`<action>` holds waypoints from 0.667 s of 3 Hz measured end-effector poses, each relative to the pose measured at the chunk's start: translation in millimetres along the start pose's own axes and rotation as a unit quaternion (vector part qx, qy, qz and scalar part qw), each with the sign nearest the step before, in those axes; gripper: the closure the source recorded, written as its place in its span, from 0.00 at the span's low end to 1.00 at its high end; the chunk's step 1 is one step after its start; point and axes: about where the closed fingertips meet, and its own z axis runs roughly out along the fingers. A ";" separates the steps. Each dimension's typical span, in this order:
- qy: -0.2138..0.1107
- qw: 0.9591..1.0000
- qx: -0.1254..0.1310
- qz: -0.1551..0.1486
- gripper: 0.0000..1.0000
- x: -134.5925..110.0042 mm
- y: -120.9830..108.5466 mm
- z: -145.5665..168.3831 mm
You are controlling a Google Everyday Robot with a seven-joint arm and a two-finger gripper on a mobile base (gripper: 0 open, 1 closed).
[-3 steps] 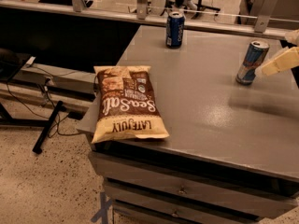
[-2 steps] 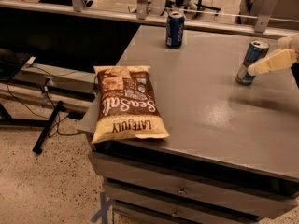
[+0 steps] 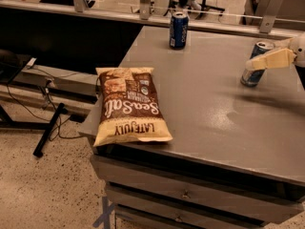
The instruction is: Move redbull can near pepsi can
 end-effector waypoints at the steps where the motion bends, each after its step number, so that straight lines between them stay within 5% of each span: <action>1: -0.039 0.999 -0.029 0.005 0.47 -18.1 10.9 4.9; 2: -0.056 0.998 -0.040 0.000 0.70 -29.6 17.7 2.4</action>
Offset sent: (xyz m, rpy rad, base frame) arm -0.0040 0.0253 0.0429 0.1326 -0.0971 0.0815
